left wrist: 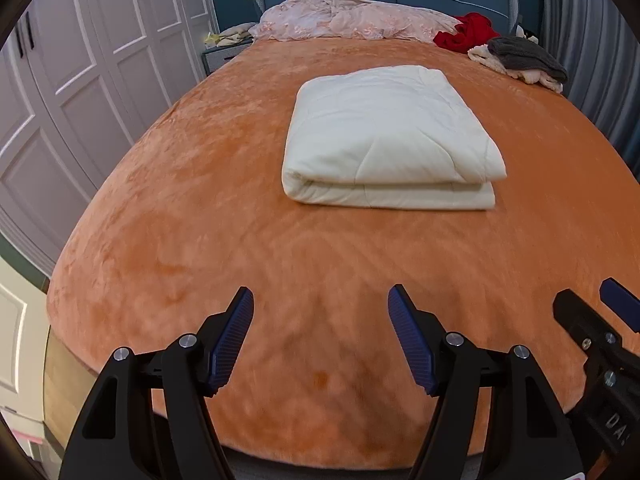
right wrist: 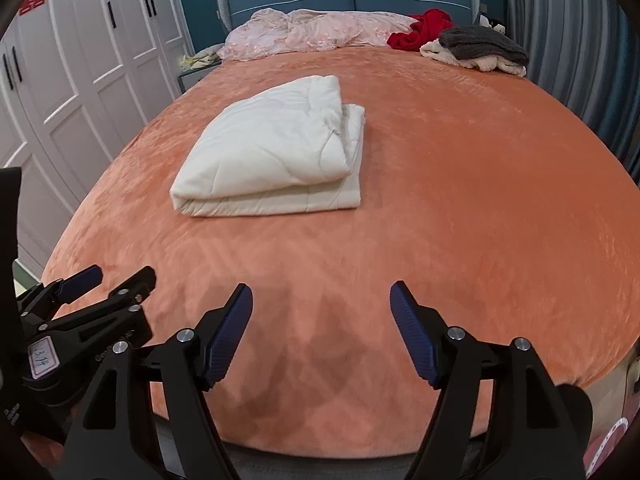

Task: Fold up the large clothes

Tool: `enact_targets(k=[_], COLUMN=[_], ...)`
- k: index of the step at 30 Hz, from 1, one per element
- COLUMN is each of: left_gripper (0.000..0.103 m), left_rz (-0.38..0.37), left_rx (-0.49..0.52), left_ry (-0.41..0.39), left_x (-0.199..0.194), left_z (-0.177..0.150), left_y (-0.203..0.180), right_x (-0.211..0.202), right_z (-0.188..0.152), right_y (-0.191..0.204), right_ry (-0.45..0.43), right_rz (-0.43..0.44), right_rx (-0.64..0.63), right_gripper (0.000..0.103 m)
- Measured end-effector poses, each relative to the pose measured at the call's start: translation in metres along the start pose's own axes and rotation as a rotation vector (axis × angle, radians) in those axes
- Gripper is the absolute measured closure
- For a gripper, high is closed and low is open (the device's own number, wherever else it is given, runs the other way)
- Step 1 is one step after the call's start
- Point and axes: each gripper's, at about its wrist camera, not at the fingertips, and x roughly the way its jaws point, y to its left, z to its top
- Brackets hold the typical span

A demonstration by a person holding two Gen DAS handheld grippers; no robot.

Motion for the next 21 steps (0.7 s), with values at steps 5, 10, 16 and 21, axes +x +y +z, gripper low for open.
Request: enact_targets(k=[5,10,16,21], left_gripper=[0.035,0.035,0.035,0.035], left_rz=[0.006,0.011,0.021,0.032], left_rx=[0.001,0.002,0.001,-0.007], left_ry=[-0.009,-0.016,-0.024,-0.023], left_x=[-0.009,-0.015,-0.021,-0.025], left_z=[-0.013,-0.022,-0.032,-0.04], left_y=[-0.004,-0.006,-0.009,-0.007], right_x=[-0.011,-0.016,-0.023,-0.027], right_z=[-0.014,-0.021,-0.03,-0.037], right_y=[0.005,0.006,0.008,0.011], right_ry=[-0.016,-0.019,-0.028,-0.033], right_rz=[0.004,0.007,-0.001,-0.01], right_rx=[-0.011,-0.015,-0.025,-0.032], right_gripper=[0.034,0.034,0.034,0.034])
